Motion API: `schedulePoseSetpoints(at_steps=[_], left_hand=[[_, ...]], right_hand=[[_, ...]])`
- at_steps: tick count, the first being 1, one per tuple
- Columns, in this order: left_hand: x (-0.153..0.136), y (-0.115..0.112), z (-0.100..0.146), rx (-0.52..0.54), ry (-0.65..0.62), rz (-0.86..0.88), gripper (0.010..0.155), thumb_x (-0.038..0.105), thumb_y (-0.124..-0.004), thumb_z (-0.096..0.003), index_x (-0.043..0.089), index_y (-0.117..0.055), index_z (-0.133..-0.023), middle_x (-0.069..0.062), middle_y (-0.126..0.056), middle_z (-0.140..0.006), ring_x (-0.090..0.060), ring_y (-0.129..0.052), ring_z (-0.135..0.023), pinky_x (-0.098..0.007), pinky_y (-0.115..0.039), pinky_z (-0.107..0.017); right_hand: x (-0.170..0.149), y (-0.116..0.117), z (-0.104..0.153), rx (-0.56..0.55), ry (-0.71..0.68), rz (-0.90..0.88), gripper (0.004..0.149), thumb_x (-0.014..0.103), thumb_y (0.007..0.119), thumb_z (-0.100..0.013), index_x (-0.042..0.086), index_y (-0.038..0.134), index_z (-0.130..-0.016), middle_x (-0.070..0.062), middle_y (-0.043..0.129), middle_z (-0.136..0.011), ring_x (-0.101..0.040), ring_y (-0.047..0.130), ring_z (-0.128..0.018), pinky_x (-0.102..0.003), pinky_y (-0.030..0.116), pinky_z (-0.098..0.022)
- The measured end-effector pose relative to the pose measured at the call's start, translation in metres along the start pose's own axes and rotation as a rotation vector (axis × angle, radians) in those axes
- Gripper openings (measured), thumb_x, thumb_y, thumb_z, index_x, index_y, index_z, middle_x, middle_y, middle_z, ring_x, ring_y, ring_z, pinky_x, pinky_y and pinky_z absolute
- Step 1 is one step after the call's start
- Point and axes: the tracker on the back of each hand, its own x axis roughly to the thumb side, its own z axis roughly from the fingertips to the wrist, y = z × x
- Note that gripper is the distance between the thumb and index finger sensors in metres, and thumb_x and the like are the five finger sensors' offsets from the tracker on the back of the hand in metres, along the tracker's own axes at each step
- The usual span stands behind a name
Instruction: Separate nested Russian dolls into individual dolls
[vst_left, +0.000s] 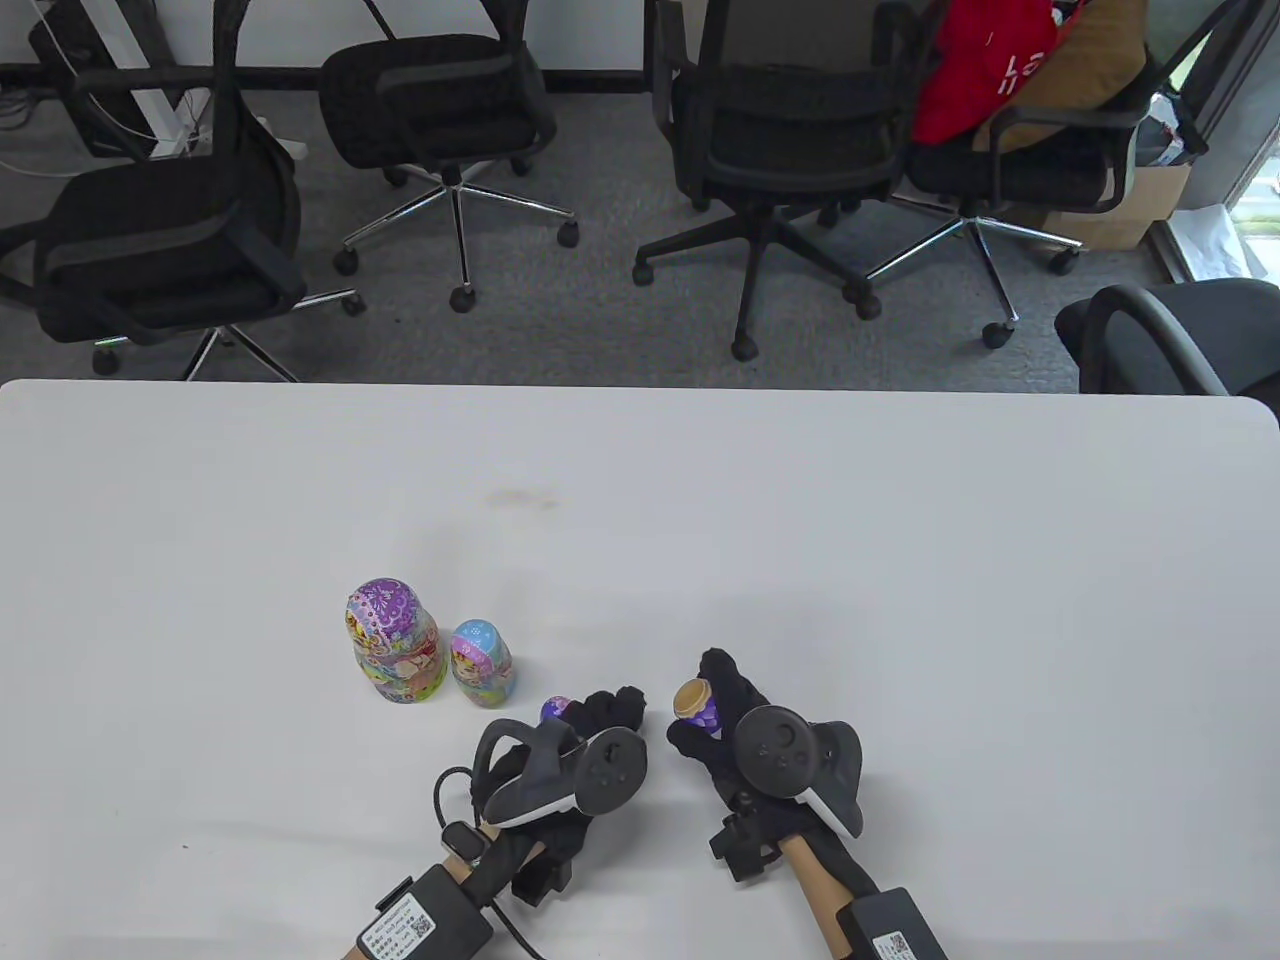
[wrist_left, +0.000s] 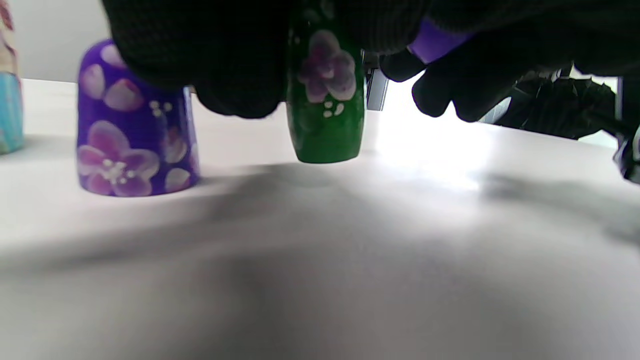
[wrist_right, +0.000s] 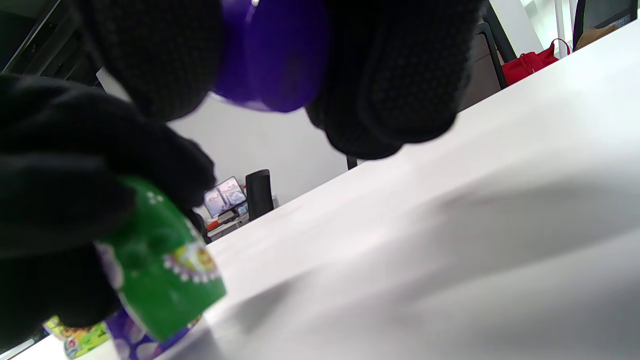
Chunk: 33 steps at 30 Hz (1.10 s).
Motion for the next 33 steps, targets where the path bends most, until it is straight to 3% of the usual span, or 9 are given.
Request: schedulePoseSetpoints(at_steps=[11,19,23,28,33], left_hand=[[0.004,-0.007,0.000,-0.018,-0.018,-0.039,0.057,0.036,-0.068,-0.0588,0.010,-0.065,-0.109,-0.017,-0.083,-0.099,-0.027,-0.096,-0.068,-0.034,-0.090,-0.042],[-0.009,0.021,0.005,0.088,0.034,0.037,0.058,0.038,-0.067,-0.0585,0.010,-0.065,-0.110,-0.017,-0.083,-0.100,-0.027,-0.095,-0.067,-0.034,-0.089,-0.041],[-0.023,0.027,0.005,0.114,0.102,-0.006,0.059,0.039,-0.067,-0.0585,0.010,-0.065,-0.110,-0.017,-0.083,-0.101,-0.026,-0.095,-0.065,-0.033,-0.089,-0.039],[-0.040,0.019,0.001,0.043,0.189,-0.082,0.061,0.041,-0.066,-0.0583,0.011,-0.064,-0.111,-0.017,-0.082,-0.102,-0.026,-0.095,-0.065,-0.033,-0.089,-0.039],[-0.047,0.007,-0.004,-0.104,0.232,-0.101,0.064,0.045,-0.065,-0.0572,0.012,-0.063,-0.112,-0.018,-0.082,-0.102,-0.028,-0.094,-0.068,-0.035,-0.088,-0.042]], right_hand=[[-0.002,-0.001,0.000,-0.014,0.007,0.000,0.081,0.040,0.084,-0.041,-0.002,0.055,-0.103,-0.020,0.080,-0.092,-0.032,0.093,-0.067,-0.035,0.087,-0.050],[-0.003,-0.001,0.000,-0.014,0.007,-0.007,0.081,0.041,0.084,-0.041,-0.001,0.054,-0.103,-0.019,0.080,-0.093,-0.032,0.092,-0.068,-0.036,0.087,-0.050],[-0.003,-0.001,0.000,-0.015,0.007,-0.004,0.081,0.041,0.084,-0.041,0.000,0.054,-0.104,-0.018,0.079,-0.093,-0.032,0.092,-0.069,-0.037,0.086,-0.050],[-0.003,-0.001,0.000,-0.013,0.006,-0.006,0.081,0.041,0.084,-0.041,0.001,0.054,-0.104,-0.018,0.079,-0.093,-0.032,0.092,-0.069,-0.037,0.086,-0.050],[-0.004,-0.001,0.000,-0.009,0.004,-0.005,0.081,0.041,0.084,-0.041,0.001,0.054,-0.104,-0.018,0.079,-0.094,-0.032,0.092,-0.069,-0.037,0.086,-0.050]])
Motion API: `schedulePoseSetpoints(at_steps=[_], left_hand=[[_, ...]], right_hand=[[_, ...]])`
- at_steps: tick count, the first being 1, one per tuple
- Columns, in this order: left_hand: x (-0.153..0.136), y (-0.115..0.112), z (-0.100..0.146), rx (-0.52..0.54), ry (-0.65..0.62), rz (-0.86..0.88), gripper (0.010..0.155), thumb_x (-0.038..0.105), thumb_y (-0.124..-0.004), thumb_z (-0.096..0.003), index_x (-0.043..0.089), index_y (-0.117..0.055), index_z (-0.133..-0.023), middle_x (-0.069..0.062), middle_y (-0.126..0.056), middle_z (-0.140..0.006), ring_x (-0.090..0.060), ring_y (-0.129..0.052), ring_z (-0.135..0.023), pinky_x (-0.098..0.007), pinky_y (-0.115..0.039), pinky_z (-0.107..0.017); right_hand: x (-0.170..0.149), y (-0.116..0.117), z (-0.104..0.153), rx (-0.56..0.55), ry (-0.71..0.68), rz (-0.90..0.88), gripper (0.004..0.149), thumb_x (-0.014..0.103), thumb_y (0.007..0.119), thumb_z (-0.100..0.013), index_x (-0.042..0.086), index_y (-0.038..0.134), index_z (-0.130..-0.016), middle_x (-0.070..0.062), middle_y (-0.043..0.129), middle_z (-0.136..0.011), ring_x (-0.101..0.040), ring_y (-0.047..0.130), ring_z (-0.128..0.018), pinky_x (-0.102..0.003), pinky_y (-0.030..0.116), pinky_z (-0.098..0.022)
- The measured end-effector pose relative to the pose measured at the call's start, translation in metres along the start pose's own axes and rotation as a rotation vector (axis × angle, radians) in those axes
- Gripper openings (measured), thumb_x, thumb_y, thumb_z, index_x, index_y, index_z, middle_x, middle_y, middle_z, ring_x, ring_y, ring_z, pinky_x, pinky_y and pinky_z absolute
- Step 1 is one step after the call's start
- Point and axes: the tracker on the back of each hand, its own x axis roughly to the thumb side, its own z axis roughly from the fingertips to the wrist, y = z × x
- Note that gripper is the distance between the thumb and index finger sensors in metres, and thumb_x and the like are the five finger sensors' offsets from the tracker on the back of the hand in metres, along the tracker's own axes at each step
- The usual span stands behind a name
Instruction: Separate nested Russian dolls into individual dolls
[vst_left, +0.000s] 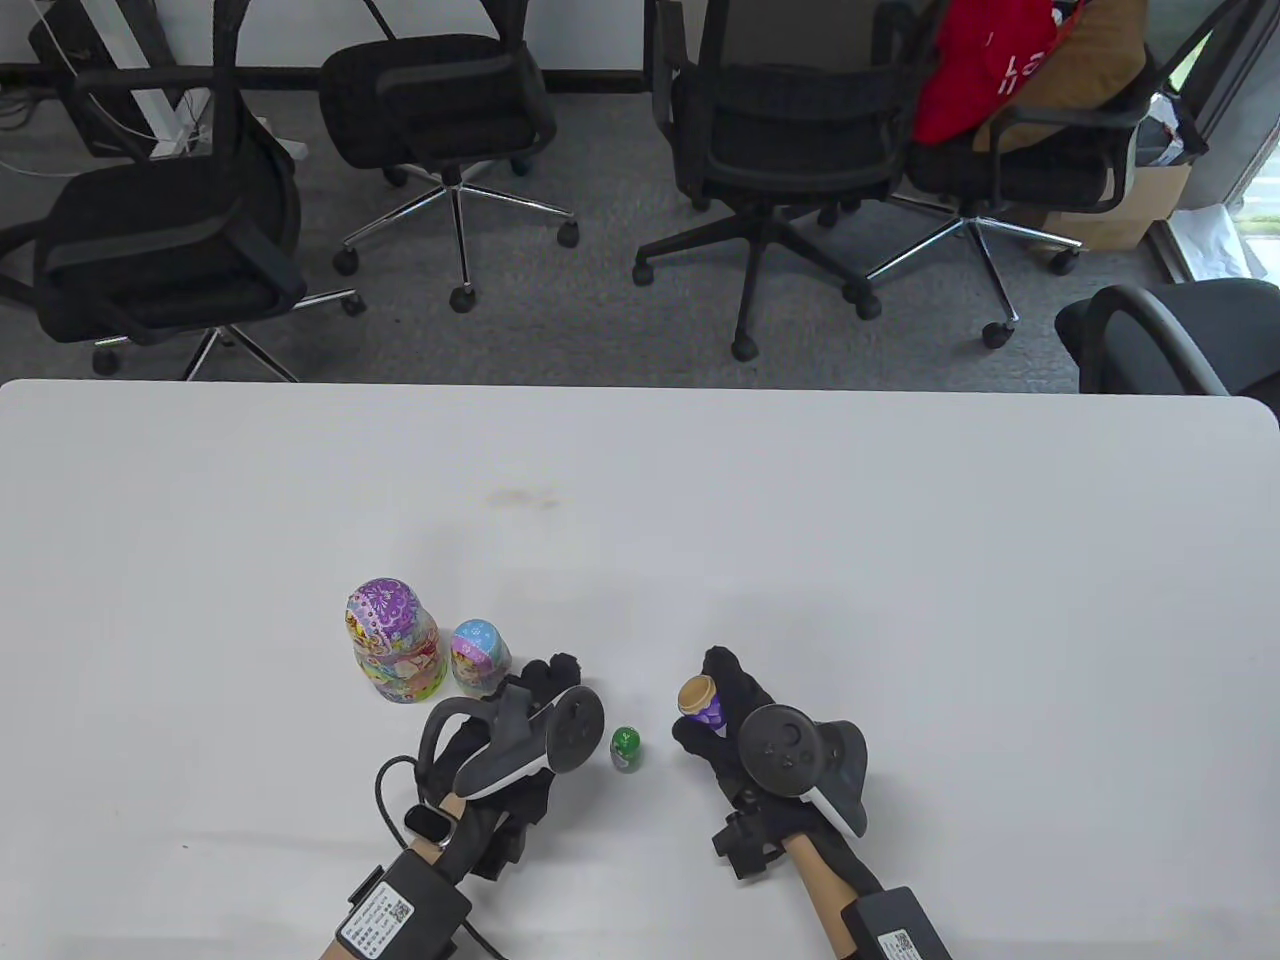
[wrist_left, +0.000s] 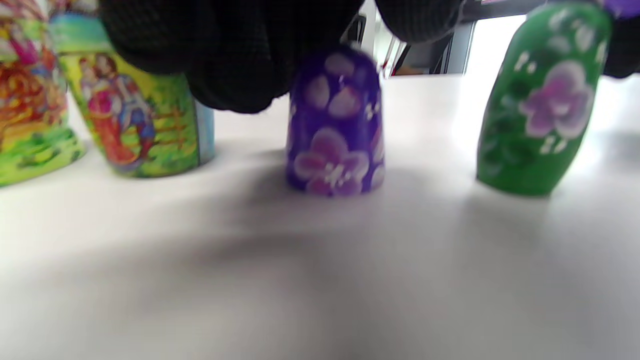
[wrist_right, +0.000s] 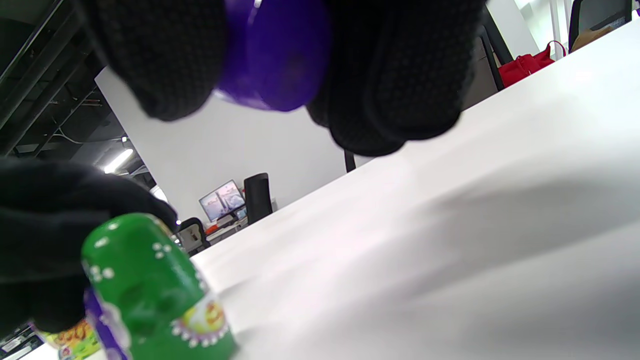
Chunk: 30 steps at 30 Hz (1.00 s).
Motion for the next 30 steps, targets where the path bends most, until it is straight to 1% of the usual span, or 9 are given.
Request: schedulePoseSetpoints(at_steps=[6,16,22,28,30], left_hand=[[0.001,-0.011,-0.004,-0.051,-0.006,-0.023,0.064,0.045,-0.063,-0.0573,0.012,-0.063,-0.111,-0.017,-0.083,-0.101,-0.028,-0.094,-0.068,-0.035,-0.089,-0.042],[0.001,-0.009,-0.005,-0.033,-0.014,-0.013,0.063,0.043,-0.064,-0.0574,0.010,-0.064,-0.111,-0.017,-0.084,-0.099,-0.027,-0.095,-0.067,-0.035,-0.089,-0.041],[-0.003,0.010,0.002,0.033,-0.049,0.105,0.063,0.043,-0.064,-0.0577,0.010,-0.064,-0.111,-0.018,-0.084,-0.099,-0.027,-0.095,-0.066,-0.034,-0.089,-0.041],[-0.002,0.037,0.015,0.131,-0.129,0.257,0.063,0.043,-0.063,-0.0583,0.009,-0.064,-0.111,-0.018,-0.084,-0.099,-0.026,-0.096,-0.066,-0.033,-0.090,-0.040],[-0.001,0.045,0.020,0.165,-0.165,0.335,0.063,0.043,-0.063,-0.0585,0.009,-0.064,-0.111,-0.018,-0.084,-0.099,-0.026,-0.096,-0.066,-0.033,-0.090,-0.040]], right_hand=[[0.000,0.001,0.000,0.007,-0.002,0.001,0.080,0.041,0.084,-0.041,0.001,0.054,-0.104,-0.018,0.079,-0.093,-0.033,0.092,-0.069,-0.038,0.086,-0.050],[0.001,0.001,0.000,0.008,-0.005,0.004,0.080,0.041,0.084,-0.041,0.000,0.054,-0.104,-0.019,0.079,-0.093,-0.033,0.091,-0.069,-0.038,0.085,-0.051],[0.006,-0.001,0.001,-0.010,-0.023,0.018,0.081,0.040,0.084,-0.041,-0.001,0.054,-0.104,-0.020,0.079,-0.092,-0.034,0.090,-0.069,-0.039,0.084,-0.052],[0.015,-0.003,0.003,-0.026,-0.059,-0.004,0.080,0.040,0.084,-0.041,0.001,0.055,-0.104,-0.020,0.079,-0.093,-0.034,0.090,-0.069,-0.040,0.084,-0.052],[0.019,-0.004,0.004,-0.032,-0.079,-0.011,0.080,0.040,0.084,-0.041,0.002,0.055,-0.105,-0.020,0.079,-0.093,-0.033,0.090,-0.069,-0.040,0.084,-0.053]])
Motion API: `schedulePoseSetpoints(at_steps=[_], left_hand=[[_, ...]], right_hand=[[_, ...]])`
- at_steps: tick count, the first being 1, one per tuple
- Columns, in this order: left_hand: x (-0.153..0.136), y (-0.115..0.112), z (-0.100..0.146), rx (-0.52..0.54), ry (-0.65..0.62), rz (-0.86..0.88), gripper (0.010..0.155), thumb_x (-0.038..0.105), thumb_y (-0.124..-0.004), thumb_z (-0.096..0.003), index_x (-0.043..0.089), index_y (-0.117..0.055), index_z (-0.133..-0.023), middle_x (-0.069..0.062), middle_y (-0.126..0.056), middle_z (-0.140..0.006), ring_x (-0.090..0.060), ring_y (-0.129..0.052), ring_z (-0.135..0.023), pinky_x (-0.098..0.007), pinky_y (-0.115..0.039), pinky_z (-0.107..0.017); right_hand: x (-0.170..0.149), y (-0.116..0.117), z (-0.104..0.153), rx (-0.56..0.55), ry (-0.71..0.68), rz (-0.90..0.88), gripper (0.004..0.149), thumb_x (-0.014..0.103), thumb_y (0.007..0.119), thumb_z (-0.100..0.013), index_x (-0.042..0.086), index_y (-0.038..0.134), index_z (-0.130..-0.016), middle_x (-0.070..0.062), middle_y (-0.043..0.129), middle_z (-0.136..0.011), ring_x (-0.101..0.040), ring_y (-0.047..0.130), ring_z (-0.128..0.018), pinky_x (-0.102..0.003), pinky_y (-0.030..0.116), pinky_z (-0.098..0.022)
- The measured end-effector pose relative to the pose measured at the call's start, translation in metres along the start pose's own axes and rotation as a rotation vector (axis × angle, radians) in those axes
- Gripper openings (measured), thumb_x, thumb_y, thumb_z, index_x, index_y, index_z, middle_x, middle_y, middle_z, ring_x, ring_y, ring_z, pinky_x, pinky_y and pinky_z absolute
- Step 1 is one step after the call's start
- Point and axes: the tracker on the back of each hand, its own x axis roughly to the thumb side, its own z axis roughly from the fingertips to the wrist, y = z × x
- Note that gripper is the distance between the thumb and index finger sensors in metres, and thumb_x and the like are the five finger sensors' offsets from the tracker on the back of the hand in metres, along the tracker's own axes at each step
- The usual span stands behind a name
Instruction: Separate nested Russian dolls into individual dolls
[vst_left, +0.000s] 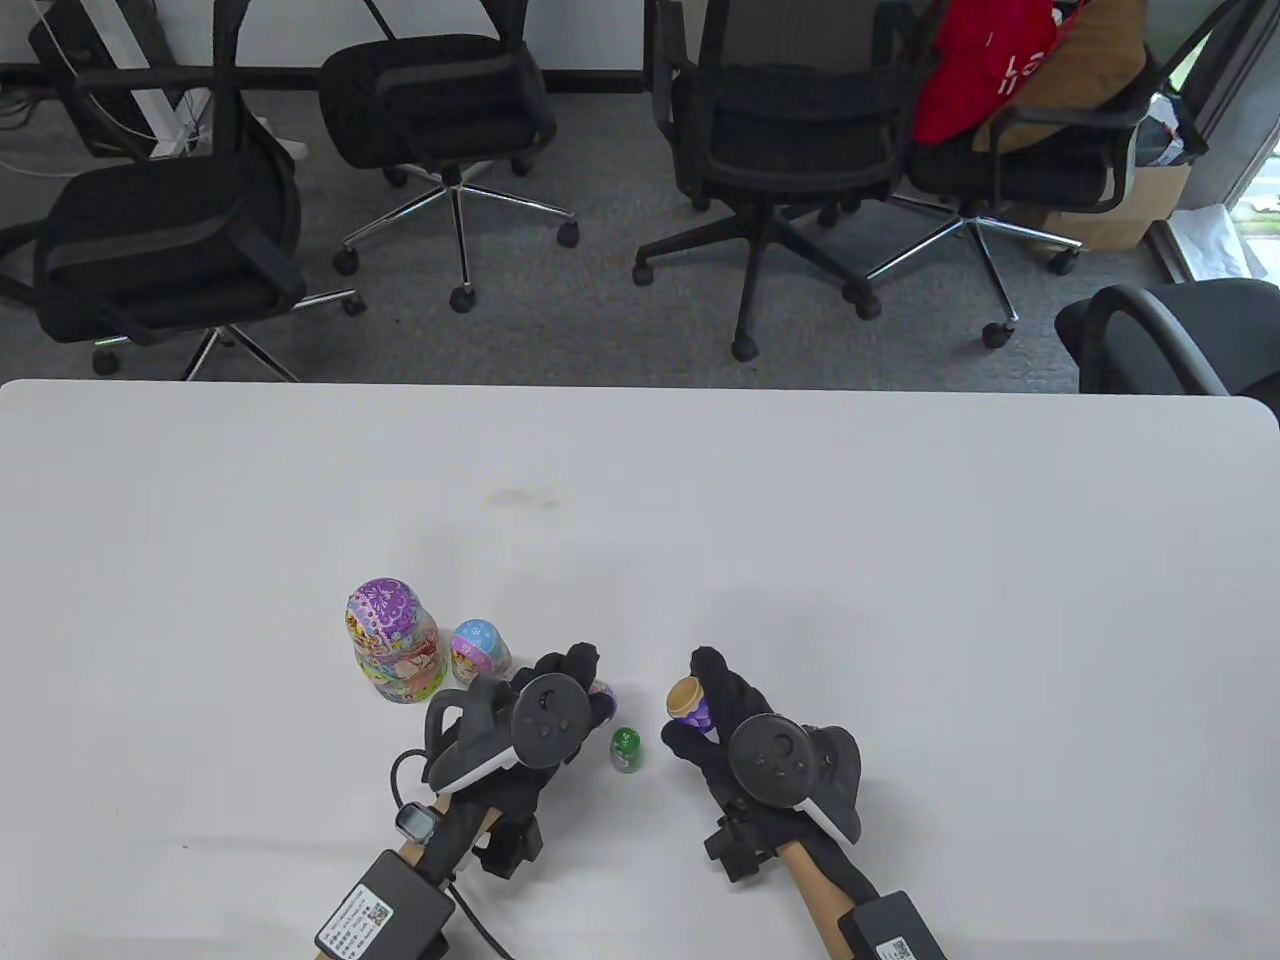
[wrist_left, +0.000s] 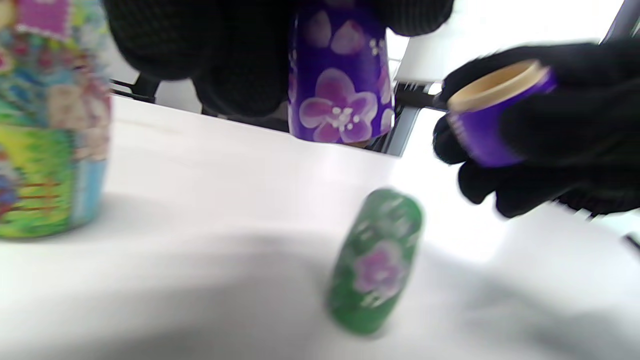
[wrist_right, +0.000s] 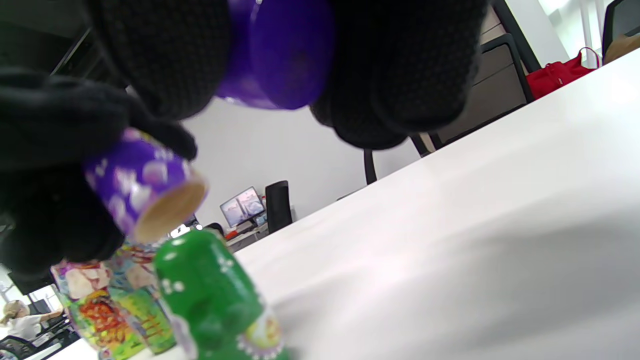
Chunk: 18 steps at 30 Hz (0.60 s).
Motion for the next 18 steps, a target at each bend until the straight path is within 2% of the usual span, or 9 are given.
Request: schedulePoseSetpoints(at_steps=[9,18], left_hand=[[0.007,0.005,0.005,0.034,-0.079,0.303,0.062,0.042,-0.061,-0.0599,0.006,-0.063,-0.111,-0.020,-0.084,-0.097,-0.027,-0.096,-0.065,-0.033,-0.090,-0.040],[0.009,0.001,0.005,0.038,-0.093,0.344,0.062,0.041,-0.060,-0.0604,0.005,-0.062,-0.111,-0.021,-0.084,-0.097,-0.027,-0.096,-0.065,-0.033,-0.090,-0.040]], right_hand=[[0.016,0.004,0.004,0.011,-0.079,0.006,0.081,0.040,0.084,-0.041,0.002,0.054,-0.105,-0.018,0.079,-0.094,-0.032,0.090,-0.070,-0.039,0.084,-0.053],[0.020,0.006,0.005,0.019,-0.109,0.013,0.081,0.040,0.085,-0.040,0.001,0.054,-0.104,-0.018,0.079,-0.094,-0.032,0.090,-0.070,-0.038,0.084,-0.053]])
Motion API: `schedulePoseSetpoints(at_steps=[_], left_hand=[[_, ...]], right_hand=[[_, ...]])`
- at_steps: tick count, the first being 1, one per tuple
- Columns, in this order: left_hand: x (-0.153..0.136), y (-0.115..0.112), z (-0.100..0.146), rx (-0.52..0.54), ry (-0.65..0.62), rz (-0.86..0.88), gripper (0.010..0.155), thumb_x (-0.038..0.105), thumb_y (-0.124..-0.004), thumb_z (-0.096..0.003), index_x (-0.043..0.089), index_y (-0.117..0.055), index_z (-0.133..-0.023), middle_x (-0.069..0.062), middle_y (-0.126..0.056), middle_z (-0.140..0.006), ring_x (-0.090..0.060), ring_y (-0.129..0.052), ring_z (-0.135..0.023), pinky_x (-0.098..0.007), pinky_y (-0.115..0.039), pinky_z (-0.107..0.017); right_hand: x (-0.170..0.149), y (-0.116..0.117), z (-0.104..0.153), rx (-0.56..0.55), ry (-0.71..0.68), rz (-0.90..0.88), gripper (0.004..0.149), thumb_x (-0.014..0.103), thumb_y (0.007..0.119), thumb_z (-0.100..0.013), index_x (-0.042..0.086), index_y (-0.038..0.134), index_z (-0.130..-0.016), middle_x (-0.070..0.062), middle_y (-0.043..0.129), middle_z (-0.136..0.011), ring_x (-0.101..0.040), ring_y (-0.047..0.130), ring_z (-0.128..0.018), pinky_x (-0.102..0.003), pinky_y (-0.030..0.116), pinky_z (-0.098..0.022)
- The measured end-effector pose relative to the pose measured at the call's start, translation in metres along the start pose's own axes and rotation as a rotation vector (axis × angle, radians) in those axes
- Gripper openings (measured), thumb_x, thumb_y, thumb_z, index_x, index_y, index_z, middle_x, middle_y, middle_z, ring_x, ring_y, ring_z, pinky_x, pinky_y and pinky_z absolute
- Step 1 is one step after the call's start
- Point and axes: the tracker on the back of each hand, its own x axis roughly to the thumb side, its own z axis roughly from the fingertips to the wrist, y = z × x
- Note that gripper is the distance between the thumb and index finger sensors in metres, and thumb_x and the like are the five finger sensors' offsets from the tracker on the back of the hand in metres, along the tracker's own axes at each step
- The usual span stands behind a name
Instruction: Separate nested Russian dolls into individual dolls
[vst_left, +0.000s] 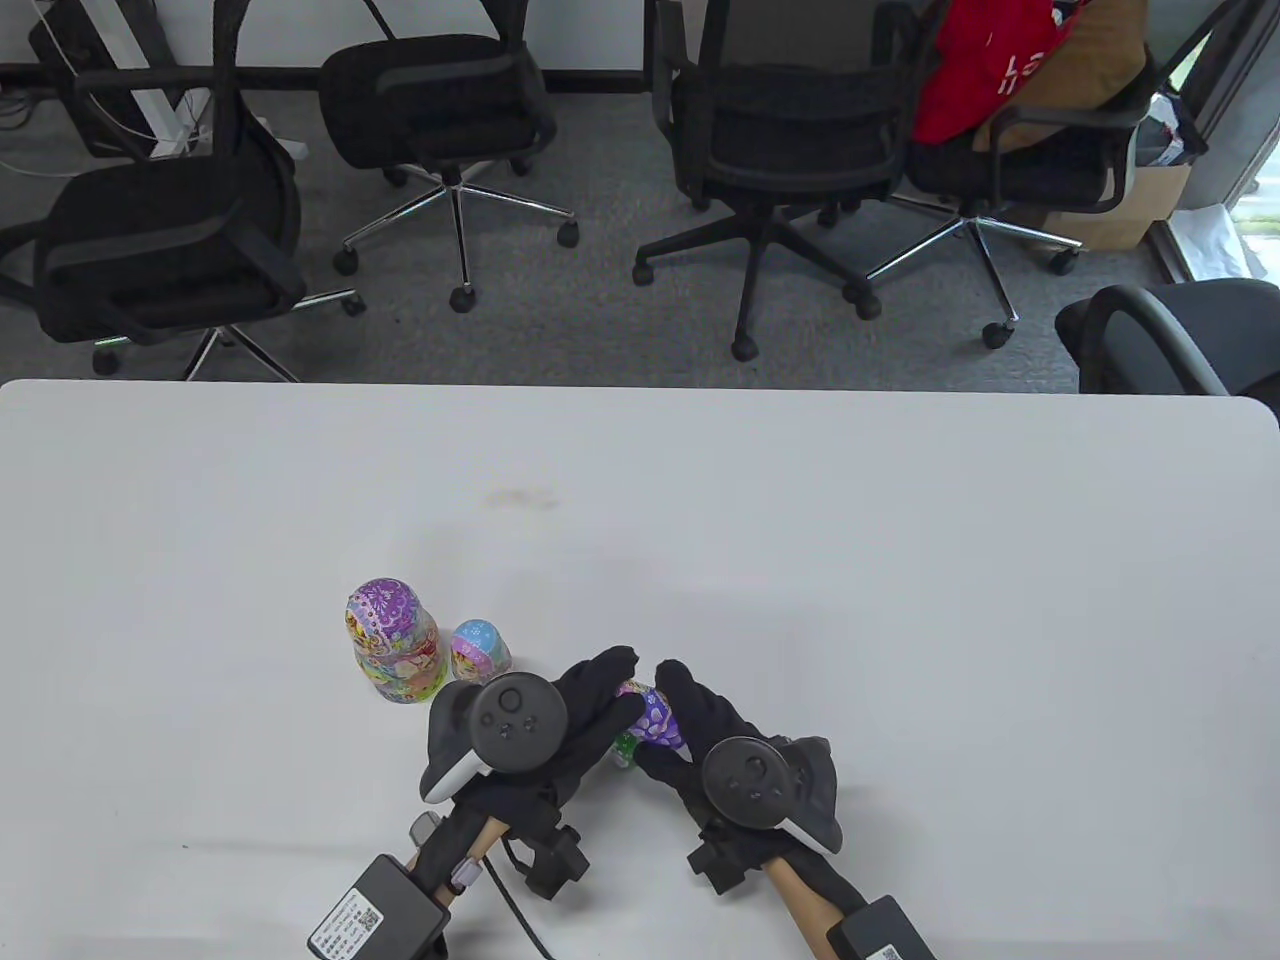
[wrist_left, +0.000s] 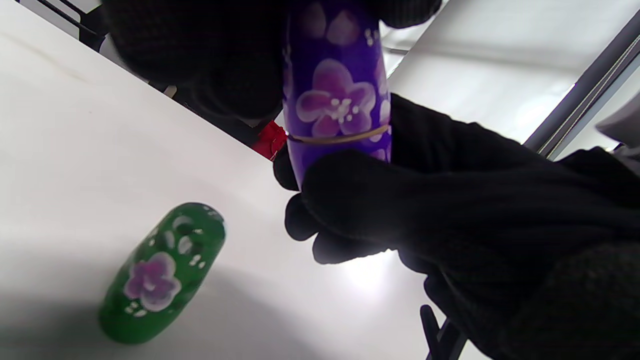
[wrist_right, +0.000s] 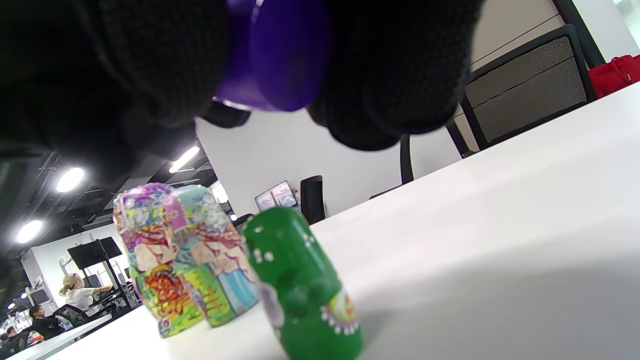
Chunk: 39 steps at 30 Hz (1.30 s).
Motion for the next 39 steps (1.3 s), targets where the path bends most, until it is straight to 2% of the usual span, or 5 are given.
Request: schedulePoseSetpoints(at_steps=[8,20,27,31,39], left_hand=[[-0.001,-0.009,0.000,0.058,-0.024,0.017,0.063,0.038,-0.062,-0.0591,-0.001,-0.062,-0.108,-0.024,-0.085,-0.092,-0.023,-0.097,-0.061,-0.029,-0.092,-0.037],[-0.001,-0.014,-0.001,0.055,-0.063,-0.003,0.062,0.036,-0.064,-0.0575,-0.002,-0.063,-0.107,-0.027,-0.085,-0.091,-0.020,-0.098,-0.059,-0.024,-0.094,-0.036],[-0.003,-0.007,-0.002,0.064,-0.047,-0.004,0.062,0.037,-0.064,-0.0581,0.000,-0.066,-0.108,-0.026,-0.086,-0.092,-0.023,-0.098,-0.060,-0.029,-0.093,-0.037],[-0.003,0.001,-0.001,0.100,-0.034,-0.004,0.061,0.036,-0.064,-0.0588,0.002,-0.065,-0.109,-0.026,-0.085,-0.095,-0.024,-0.098,-0.061,-0.030,-0.093,-0.037],[-0.010,0.019,0.002,0.208,0.052,-0.263,0.058,0.033,-0.066,-0.0591,0.005,-0.068,-0.110,-0.027,-0.084,-0.097,-0.019,-0.099,-0.055,-0.026,-0.093,-0.032]], right_hand=[[0.001,-0.004,0.000,-0.051,0.011,0.005,0.082,0.037,0.088,-0.037,-0.002,0.057,-0.102,-0.018,0.083,-0.090,-0.031,0.094,-0.063,-0.034,0.089,-0.048],[0.014,-0.006,-0.001,-0.063,-0.069,0.188,0.081,0.034,0.090,-0.034,-0.007,0.062,-0.098,-0.021,0.087,-0.087,-0.033,0.098,-0.056,-0.034,0.092,-0.042],[0.007,-0.002,-0.004,-0.041,-0.056,0.121,0.083,0.039,0.087,-0.038,-0.003,0.056,-0.102,-0.017,0.084,-0.090,-0.029,0.096,-0.061,-0.032,0.090,-0.046],[0.004,-0.003,-0.006,-0.024,-0.022,0.059,0.087,0.041,0.083,-0.041,-0.004,0.046,-0.106,-0.022,0.074,-0.097,-0.033,0.091,-0.068,-0.036,0.086,-0.050],[-0.021,-0.006,-0.007,-0.030,0.070,0.056,0.085,0.043,0.080,-0.044,-0.003,0.046,-0.107,-0.022,0.073,-0.098,-0.034,0.090,-0.070,-0.038,0.085,-0.051]])
